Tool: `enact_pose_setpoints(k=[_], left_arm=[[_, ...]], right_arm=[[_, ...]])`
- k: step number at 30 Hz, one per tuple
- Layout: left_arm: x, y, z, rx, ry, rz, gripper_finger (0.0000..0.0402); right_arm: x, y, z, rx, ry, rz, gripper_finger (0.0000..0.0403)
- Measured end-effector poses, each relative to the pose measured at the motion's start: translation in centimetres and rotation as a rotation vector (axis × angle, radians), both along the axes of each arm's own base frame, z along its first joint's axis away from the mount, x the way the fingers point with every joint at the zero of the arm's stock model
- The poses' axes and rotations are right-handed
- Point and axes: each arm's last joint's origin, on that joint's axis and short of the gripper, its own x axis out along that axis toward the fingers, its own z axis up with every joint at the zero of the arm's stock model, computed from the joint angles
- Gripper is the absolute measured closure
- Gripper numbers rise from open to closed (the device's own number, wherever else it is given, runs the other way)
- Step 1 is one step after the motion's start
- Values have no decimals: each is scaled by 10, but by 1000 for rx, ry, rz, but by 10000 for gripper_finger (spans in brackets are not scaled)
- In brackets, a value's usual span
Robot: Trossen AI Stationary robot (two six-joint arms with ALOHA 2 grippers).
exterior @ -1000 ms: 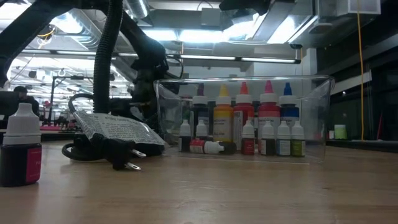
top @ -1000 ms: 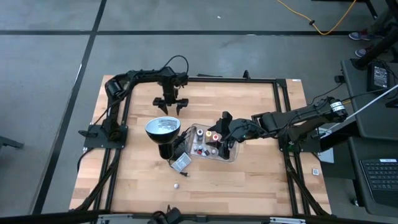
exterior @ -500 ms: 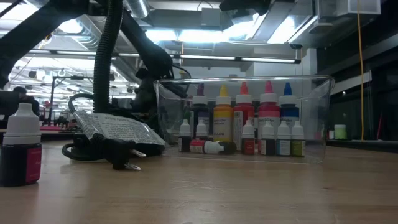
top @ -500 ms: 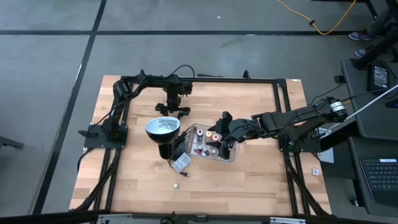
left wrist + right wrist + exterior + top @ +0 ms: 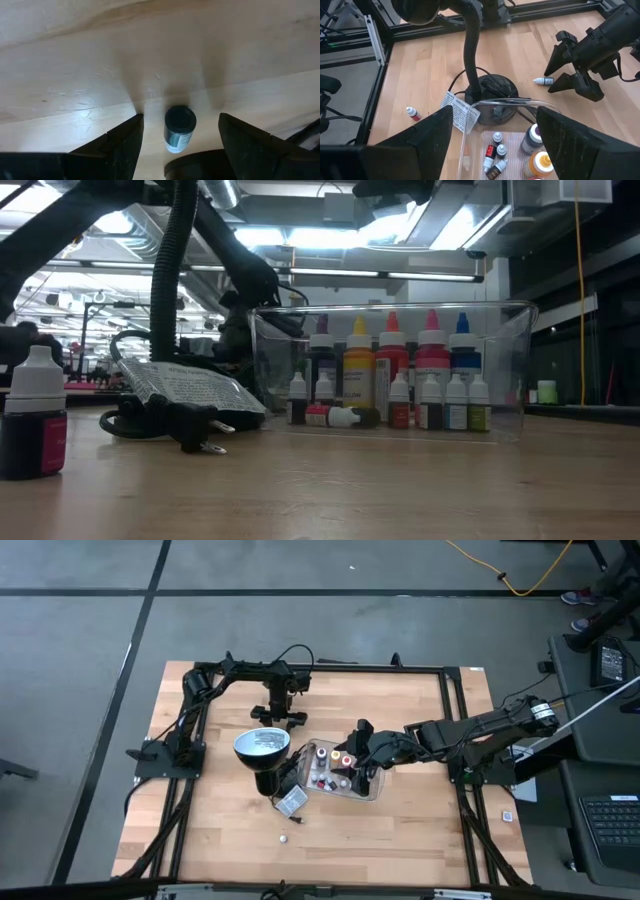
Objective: Pick & Place food coloring
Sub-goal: Put the small blue food coloring bottle into the transparent bin
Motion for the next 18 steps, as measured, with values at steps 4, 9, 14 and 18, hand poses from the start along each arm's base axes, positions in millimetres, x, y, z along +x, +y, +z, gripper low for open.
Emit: enact_pose_setpoints(k=[4,9,14,18], left_arm=[[0,0,0,13,8,-11,167],[-1,0,0,20,9,-30,198],[-1,0,-1,25,17,-34,233],[-2,0,0,27,10,-48,266]], right_arm=[[0,0,0,-1,0,1,116],[0,0,0,-6,0,1,116],[0,-1,0,-34,-3,-6,116],[0,-1,0,-34,-3,-6,116]])
